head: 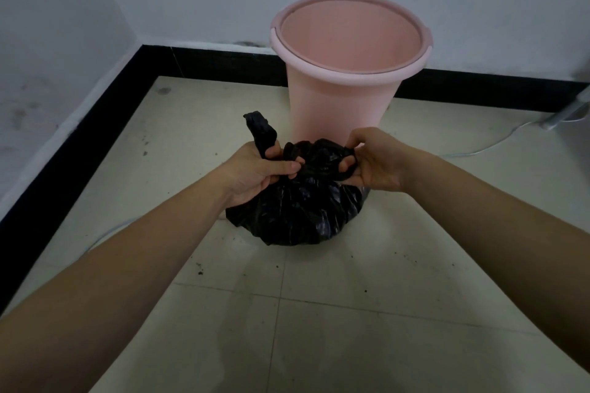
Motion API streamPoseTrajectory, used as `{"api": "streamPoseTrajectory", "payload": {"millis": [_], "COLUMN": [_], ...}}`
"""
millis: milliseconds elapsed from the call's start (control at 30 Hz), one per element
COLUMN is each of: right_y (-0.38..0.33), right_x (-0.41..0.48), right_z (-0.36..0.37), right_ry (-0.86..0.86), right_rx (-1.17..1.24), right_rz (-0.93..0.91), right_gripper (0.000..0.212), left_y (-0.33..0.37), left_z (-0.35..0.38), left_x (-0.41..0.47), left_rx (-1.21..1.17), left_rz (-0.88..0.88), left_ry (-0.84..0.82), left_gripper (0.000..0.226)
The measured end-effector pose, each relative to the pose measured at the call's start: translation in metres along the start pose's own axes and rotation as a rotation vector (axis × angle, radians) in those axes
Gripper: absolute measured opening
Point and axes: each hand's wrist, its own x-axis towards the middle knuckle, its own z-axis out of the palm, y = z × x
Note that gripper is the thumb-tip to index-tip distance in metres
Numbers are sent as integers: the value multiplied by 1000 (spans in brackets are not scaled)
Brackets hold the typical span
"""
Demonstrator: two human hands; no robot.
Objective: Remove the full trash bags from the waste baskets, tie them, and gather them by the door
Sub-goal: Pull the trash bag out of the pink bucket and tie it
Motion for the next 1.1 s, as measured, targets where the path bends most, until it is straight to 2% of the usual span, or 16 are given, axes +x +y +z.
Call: {"api": "streamPoseTrajectory", "payload": {"millis": [100, 167, 233, 267, 333, 367, 400, 500, 567, 667, 767, 833, 933, 1033, 1100], "right_y": [-1, -1, -1, 0, 8, 14, 19, 29, 31, 36, 44, 47, 49, 49, 48], "right_x": [3, 3, 4, 4, 8, 12, 17, 27, 30, 32, 33, 35, 35, 35, 34], "right_z": [5, 6, 3, 2, 4, 6, 8, 10, 8, 10, 19, 21, 19, 16, 16], "right_ry": [127, 228, 123, 4, -199, -234, -227, -104, -63, -48, -39, -23, 31, 52, 71], "right_rx": [-386, -819, -1123, -1166, -1166, -1182, -1215, -1341, -1352, -1275, -1213, -1210, -1233, -1257, -1253], "right_rz": [-125, -325, -495, -491, -402, -397, -424, -539, -555, -539, -584, -613, -606, -603, -594], "right_gripper": [27, 35, 58, 68, 81, 83, 79, 46, 33, 37, 38, 36, 30, 29, 28], "left_y": [3, 5, 8, 10, 13, 13, 12, 8, 1, -9, -14, -17, -22, -18, -14], "left_z": [-4, -7, -11, -13, -15, -15, -14, -12, -15, -11, -1, 0, 0, 0, -3], "left_x": [-4, -6, -9, -10, -12, -13, -14, -15, -9, 2, 3, 5, 4, 0, -2], "left_rx": [125, 176, 174, 171, 189, 206, 224, 285, 452, 800, 911, 855, 741, 285, 103], "left_rz": [-41, -61, -82, -93, -98, -98, -94, -68, 33, 235, 334, 296, 107, -69, -152], "left_ry": [-77, -122, -160, -177, -193, -196, -198, -107, 118, 521, 681, 722, 690, 516, 403], "left_gripper": [48, 48, 47, 46, 47, 48, 48, 48, 42, 21, 28, 33, 31, 13, 8]}}
